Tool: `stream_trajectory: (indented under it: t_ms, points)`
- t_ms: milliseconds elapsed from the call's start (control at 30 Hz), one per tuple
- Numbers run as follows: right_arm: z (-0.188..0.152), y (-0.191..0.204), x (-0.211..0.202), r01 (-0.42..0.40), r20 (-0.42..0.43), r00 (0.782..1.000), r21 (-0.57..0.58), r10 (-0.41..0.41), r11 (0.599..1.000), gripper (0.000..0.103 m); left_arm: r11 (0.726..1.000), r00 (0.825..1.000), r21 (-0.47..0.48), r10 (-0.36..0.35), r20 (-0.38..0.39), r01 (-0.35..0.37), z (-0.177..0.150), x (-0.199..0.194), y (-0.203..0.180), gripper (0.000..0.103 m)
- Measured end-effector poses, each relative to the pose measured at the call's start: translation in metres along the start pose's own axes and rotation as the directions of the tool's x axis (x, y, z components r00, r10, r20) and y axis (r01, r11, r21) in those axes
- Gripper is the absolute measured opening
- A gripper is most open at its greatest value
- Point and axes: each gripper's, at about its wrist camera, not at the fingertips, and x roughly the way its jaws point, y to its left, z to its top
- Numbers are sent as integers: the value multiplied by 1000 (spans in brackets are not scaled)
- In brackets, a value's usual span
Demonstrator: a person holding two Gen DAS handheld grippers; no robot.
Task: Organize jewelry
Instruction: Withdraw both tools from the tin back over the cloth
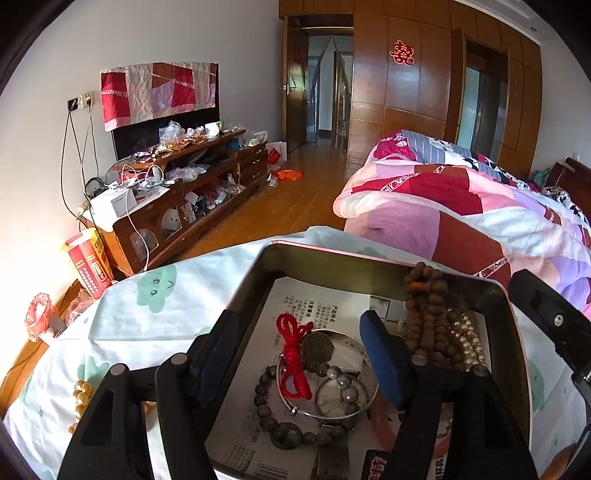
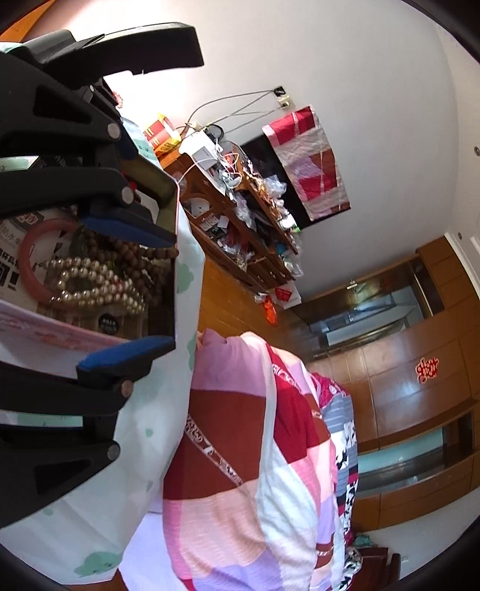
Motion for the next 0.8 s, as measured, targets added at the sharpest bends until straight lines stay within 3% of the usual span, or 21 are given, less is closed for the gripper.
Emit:
stream_trajectory:
  t_ms: [167, 267, 367, 800]
  points:
    - [-5, 2, 4, 3, -23, 1000, 1, -3, 1000, 53, 997, 997, 36, 67, 42, -69, -6, -22, -1, 69]
    - [-7, 5, 4, 11, -23, 1000, -15, -11, 1000, 53, 999, 998, 11, 52, 37, -52, -11, -34, 10, 69]
    - [-11, 10, 0, 42, -10, 999, -33, -42, 999, 66, 998, 998, -41, 54, 40, -52, -21, -47, 30, 69]
    - [-40, 46, -22, 94, -54, 993, -128, -101, 987, 66, 984, 990, -123, 136, 41, -130, -45, -83, 83, 69]
